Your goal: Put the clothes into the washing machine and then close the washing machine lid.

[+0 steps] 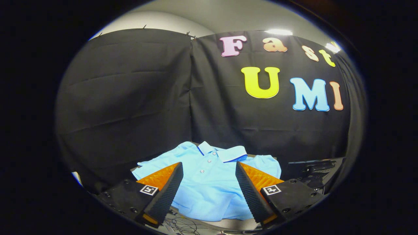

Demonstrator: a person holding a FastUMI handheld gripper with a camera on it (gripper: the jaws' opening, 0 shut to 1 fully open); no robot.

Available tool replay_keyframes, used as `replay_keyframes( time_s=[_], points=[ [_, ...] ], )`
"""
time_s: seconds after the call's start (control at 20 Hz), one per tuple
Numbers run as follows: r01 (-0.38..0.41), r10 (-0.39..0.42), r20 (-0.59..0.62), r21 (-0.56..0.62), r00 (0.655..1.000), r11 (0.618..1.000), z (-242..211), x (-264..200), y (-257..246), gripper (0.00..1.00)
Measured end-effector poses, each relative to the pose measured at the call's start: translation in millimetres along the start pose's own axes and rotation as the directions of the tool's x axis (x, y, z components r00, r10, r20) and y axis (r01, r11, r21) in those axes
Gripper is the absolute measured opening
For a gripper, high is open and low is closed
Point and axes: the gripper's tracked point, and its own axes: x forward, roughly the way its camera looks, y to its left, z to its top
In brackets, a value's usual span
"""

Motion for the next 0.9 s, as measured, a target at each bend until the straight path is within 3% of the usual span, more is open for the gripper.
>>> replay_keyframes(
  time_s=[0.9],
  points=[
    [-0.052,0.041,-0.298,-0.027,0.954,0.998,-41.0,87.3,21.0,1.0]
  ],
)
